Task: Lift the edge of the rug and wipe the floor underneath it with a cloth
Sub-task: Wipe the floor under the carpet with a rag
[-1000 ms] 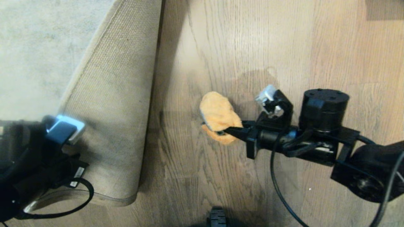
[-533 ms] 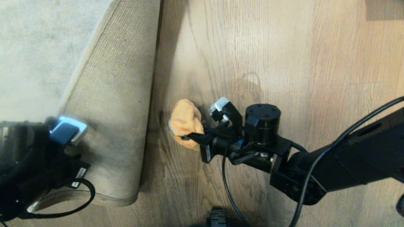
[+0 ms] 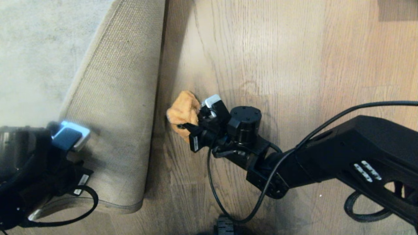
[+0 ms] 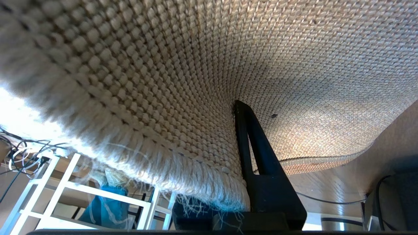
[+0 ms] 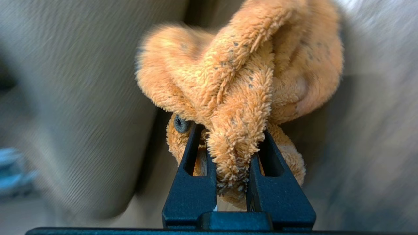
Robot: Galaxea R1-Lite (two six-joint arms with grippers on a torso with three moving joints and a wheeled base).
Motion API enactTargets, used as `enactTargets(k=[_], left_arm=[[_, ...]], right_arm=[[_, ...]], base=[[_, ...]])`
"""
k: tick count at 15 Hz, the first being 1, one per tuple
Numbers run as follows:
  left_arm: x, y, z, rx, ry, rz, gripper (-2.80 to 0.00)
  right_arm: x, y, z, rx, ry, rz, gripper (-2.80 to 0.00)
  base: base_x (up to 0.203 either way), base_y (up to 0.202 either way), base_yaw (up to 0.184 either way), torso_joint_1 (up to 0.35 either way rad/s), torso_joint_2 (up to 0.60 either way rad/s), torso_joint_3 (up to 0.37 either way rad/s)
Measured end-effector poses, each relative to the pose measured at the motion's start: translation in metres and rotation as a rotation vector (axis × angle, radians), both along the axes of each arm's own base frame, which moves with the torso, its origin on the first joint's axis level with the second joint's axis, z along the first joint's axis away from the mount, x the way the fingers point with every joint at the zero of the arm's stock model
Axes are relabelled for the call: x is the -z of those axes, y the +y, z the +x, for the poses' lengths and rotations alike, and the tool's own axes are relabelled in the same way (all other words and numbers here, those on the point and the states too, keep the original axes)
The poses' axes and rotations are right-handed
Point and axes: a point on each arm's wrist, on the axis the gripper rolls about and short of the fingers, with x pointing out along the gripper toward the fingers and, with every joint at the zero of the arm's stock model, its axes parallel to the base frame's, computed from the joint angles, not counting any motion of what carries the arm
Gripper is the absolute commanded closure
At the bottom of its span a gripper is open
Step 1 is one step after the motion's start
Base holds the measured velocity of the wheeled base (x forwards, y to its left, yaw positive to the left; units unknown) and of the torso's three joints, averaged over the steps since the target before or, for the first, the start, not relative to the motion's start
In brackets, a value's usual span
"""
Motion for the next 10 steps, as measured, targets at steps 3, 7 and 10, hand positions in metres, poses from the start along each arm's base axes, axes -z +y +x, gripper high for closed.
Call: enactTargets(k=[3,7,10], left_arm=[[0.0,0.0,0.0,0.0,0.0,0.0,0.0],[0.0,0.0,0.0,-0.001,0.002,0.001,0.0],[0.0,0.0,-0.001,-0.001,0.001,0.001,0.0]], right_arm=[[-0.003,0.002,0.016,0.095,-0.028,0.049,0.0],[-0.016,-0.005,0.034,0.149,-0.069,0.093,0.0],[-0.036,-0.015,0.05,0.207,-0.104,0.131,0.0]], base=[[0.0,0.0,0.0,0.0,0.0,0.0],[0.0,0.0,0.0,0.0,0.0,0.0],[0.0,0.0,0.0,0.0,0.0,0.0]])
